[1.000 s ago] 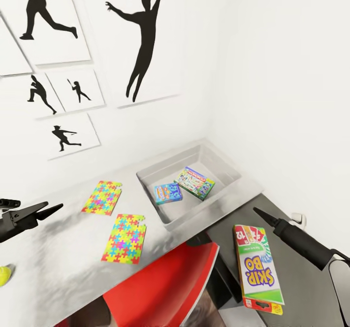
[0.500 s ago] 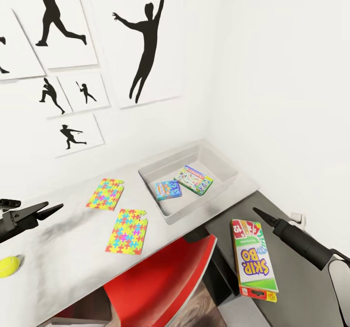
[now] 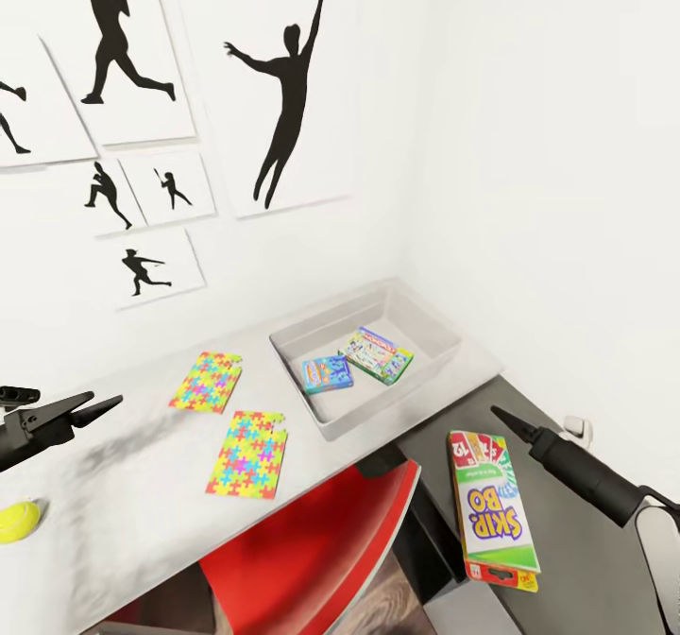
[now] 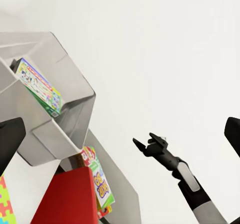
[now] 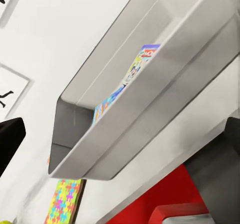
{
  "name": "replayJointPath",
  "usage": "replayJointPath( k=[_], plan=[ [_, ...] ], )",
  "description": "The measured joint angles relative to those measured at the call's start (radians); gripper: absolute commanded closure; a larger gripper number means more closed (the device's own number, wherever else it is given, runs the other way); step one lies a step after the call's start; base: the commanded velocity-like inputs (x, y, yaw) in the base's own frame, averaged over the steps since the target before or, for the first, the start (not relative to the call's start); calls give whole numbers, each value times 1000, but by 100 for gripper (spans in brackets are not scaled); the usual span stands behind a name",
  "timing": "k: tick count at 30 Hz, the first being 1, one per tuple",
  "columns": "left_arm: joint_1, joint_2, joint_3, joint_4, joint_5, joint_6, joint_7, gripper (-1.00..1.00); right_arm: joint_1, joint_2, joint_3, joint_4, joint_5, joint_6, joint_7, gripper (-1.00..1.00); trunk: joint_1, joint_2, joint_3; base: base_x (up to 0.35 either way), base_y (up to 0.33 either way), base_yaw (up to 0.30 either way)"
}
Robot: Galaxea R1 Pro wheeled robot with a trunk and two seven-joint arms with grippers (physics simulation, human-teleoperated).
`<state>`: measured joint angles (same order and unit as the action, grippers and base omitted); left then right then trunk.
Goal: Put all the toys in the child's room - the three board games (two on the bed and one on the table), the two jigsaw puzzles on the table, and the tennis ball on the table - inside the toy box on the table in the child's room.
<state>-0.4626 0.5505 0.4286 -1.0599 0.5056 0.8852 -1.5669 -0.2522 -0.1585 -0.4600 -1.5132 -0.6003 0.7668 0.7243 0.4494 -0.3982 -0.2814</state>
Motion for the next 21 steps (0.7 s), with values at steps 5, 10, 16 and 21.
replayJointPath(
  k=[5,10,16,21],
  plan=[
    [0,0,2,0,1,0,0,-100,0,1,1,21,2,-8,0,-100,0,0,8,0,0,0],
    [0,0,1,0,1,0,0,-100,0,-1,-2,29,-2,-6,-1,-100,0,0,17,0,0,0],
    [0,-4,-2,-2,1,0,0,-100,29,-3,-2,20,-10,2,-3,-100,0,0,26,0,0,0],
    [0,-8,-3,-3,1,0,0,-100,91,0,-3,11,-13,0,5,-100,0,0,35,0,0,0]
  ],
)
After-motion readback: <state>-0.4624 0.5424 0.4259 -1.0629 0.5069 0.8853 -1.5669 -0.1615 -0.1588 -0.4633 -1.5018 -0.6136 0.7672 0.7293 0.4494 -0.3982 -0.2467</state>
